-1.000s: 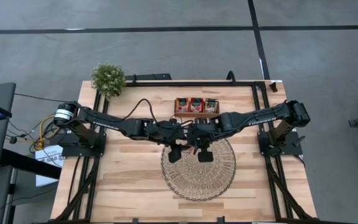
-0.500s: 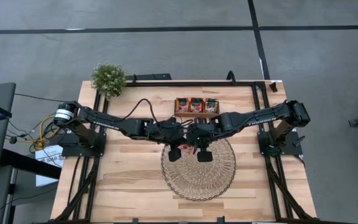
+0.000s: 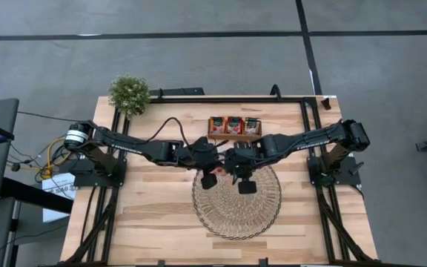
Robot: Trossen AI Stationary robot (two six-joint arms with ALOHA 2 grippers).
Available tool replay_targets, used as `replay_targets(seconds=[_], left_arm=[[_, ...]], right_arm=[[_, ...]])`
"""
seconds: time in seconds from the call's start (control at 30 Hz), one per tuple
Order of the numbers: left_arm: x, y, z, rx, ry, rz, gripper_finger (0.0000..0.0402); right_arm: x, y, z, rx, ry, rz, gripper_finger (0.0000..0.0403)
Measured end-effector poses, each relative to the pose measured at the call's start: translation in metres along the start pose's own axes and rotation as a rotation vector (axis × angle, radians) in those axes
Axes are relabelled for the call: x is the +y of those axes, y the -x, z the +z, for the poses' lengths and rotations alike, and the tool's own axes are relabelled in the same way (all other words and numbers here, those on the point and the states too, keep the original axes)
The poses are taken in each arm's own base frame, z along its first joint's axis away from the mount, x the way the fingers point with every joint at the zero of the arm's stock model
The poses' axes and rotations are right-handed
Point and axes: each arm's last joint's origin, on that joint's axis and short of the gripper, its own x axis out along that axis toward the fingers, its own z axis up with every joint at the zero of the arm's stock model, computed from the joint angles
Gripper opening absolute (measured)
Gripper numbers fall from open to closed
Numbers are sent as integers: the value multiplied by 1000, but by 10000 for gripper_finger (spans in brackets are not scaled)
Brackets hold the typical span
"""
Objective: Pick & Place Tea
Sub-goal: Put the orange tea bag into the left section of the wooden organizer
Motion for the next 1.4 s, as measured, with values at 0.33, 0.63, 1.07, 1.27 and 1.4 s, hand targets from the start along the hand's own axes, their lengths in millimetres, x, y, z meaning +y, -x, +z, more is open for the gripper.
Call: replay_targets(seconds=[0.33, 0.63, 1.07, 1.27, 1.4], left_arm=[[19, -2, 3, -24, 28, 178, 0], [79, -6, 18, -78, 135, 258, 0], [160, -1, 18, -142, 248, 289, 0], [168, -10, 11, -201, 239, 272, 0], [173, -25, -2, -133, 218, 285, 0]], right_arm=[[1, 1, -34, 258, -37, -60, 64], [17, 49, -84, -19, -92, -50, 17], [15, 82, -162, -436, -315, 115, 6], [14, 83, -171, -520, -343, 138, 3], [14, 83, -170, -522, -360, 144, 4]])
